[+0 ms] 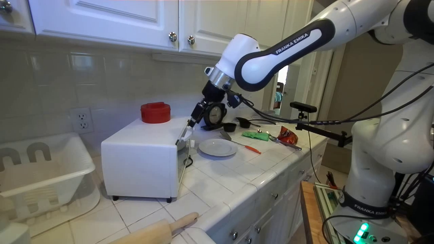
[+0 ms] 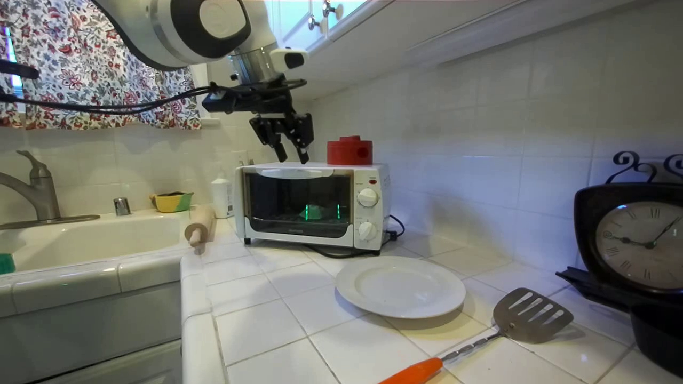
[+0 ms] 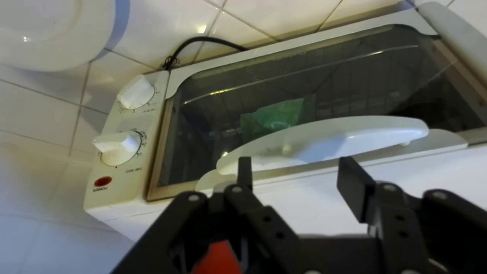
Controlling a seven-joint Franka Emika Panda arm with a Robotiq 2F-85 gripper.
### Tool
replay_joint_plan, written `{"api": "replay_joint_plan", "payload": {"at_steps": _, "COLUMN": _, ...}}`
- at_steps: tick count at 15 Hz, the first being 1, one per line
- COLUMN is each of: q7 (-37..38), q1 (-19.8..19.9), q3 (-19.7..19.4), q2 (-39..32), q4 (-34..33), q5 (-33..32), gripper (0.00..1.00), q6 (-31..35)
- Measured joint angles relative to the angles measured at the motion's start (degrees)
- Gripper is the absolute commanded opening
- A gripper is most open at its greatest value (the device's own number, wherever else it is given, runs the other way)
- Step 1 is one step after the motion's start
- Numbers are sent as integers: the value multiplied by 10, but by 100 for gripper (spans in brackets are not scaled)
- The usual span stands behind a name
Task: Open the oven
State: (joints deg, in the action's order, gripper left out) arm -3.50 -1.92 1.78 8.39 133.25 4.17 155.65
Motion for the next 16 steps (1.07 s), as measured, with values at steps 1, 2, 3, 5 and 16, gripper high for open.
{"api": "replay_joint_plan", "payload": {"at_steps": 1, "q7": -23, "q1": -3, "q3": -3, "q2": -7, "q4": -3, "q5": 10, "gripper": 24, "q6": 10}}
{"api": "replay_joint_plan", "payload": {"at_steps": 2, "q7": -45, "q1": -7, "q3": -5, "q2": -12, "q4": -6, "q5": 22, "gripper": 16, "q6": 18}}
{"api": "replay_joint_plan", "payload": {"at_steps": 3, "q7": -69, "q1": -11, "q3": -7, "q2": -16, "q4": -10, "q5": 39, "gripper": 10, "q6": 21}}
{"api": "replay_joint_plan", "payload": {"at_steps": 5, "q7": -108, "q1": -16, "q3": -9, "q2": -19, "q4": -15, "q5": 69, "gripper": 1, "q6": 21}}
{"api": "replay_joint_plan", "payload": {"at_steps": 16, "q7": -225, "q1": -16, "q3": -17, "q2": -20, "q4": -15, "q5": 142, "gripper": 0, "q6": 16}}
